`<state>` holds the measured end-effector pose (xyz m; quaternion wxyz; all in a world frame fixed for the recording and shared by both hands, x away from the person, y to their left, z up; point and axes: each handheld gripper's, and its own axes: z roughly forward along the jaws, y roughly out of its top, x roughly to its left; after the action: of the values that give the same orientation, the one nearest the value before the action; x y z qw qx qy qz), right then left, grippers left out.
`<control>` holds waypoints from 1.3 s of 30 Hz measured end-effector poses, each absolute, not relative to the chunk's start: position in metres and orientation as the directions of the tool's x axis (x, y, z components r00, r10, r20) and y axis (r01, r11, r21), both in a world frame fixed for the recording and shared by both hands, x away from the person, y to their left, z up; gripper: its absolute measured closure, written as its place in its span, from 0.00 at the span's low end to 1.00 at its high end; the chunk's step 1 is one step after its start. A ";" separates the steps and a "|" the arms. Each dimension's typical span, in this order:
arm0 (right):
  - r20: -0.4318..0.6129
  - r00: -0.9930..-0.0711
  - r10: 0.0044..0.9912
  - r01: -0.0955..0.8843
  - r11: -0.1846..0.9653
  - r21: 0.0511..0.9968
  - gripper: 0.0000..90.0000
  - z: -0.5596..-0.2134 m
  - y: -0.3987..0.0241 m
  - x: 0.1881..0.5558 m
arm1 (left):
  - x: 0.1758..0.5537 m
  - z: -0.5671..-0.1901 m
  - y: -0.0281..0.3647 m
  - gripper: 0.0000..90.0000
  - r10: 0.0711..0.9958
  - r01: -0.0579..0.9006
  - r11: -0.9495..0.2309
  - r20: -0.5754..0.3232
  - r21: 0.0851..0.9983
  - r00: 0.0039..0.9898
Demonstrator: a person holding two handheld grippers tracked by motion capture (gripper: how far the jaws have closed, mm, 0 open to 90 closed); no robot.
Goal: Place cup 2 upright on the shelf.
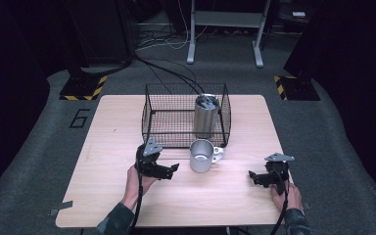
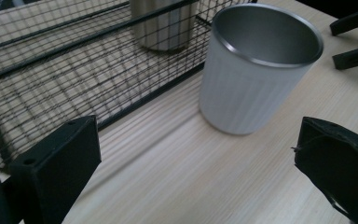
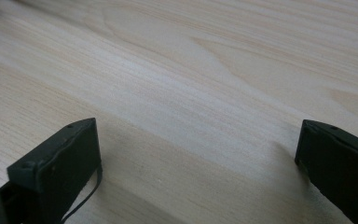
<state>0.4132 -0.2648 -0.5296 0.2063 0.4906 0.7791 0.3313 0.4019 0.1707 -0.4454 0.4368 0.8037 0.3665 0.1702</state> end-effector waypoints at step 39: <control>0.003 -0.440 0.898 0.626 0.305 0.718 0.00 -0.530 -0.265 0.414 | 0.449 -0.459 0.072 0.06 0.640 0.407 -0.463 -0.021 0.787 0.768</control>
<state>0.4138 -0.2651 -0.5295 0.2051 0.4878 0.7812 0.3313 0.4486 0.0718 -0.4591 0.4151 0.8436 0.3104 0.1401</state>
